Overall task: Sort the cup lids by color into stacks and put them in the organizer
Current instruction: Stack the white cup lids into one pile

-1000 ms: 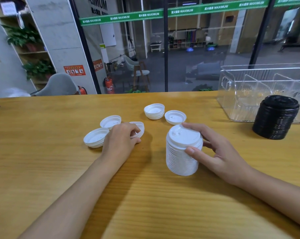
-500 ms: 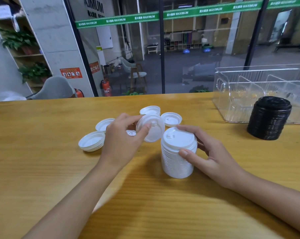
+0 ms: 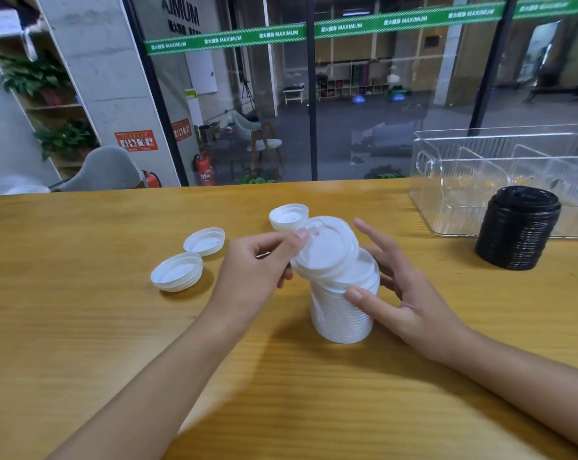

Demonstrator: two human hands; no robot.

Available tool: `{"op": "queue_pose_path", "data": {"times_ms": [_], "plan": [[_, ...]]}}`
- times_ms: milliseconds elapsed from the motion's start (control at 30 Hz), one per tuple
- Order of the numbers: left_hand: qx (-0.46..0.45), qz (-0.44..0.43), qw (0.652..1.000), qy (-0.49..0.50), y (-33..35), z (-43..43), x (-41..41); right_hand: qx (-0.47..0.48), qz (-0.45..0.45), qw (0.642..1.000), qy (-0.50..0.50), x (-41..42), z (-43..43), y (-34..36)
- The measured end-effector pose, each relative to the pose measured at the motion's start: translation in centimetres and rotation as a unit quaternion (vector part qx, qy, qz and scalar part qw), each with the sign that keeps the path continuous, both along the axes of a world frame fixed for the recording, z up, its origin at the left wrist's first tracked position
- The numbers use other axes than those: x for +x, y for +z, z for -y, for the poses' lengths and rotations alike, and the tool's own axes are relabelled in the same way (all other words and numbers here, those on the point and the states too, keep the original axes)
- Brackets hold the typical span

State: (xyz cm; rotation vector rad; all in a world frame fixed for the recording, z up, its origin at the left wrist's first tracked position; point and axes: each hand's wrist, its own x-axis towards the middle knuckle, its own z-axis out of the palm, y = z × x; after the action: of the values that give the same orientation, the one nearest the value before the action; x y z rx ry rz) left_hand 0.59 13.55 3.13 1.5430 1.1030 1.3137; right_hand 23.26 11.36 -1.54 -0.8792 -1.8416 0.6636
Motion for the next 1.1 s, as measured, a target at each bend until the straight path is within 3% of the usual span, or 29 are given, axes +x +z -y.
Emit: {"op": "queue_pose_path", "data": {"times_ms": [267, 533, 933, 1100], "plan": [[-0.003, -0.113, 0.993, 0.012, -1.6, 0.1, 0.7, 0.013, 0.011, 1.0, -0.006, 0.2, 0.0, -0.1], [0.035, -0.06, 0.974, -0.215, -0.6, -0.2, -0.8, 0.01, 0.013, 1.0, -0.006, 0.2, 0.0, -0.1], [0.08, -0.123, 0.986, -0.078, -1.1, 0.3, 0.6, -0.003, 0.0, 1.0, -0.006, 0.2, -0.1, -0.1], [0.053, -0.103, 0.991, -0.063, -1.2, 0.5, 1.1, -0.003, -0.003, 1.0, 0.0, 0.3, -0.1, -0.2]]}}
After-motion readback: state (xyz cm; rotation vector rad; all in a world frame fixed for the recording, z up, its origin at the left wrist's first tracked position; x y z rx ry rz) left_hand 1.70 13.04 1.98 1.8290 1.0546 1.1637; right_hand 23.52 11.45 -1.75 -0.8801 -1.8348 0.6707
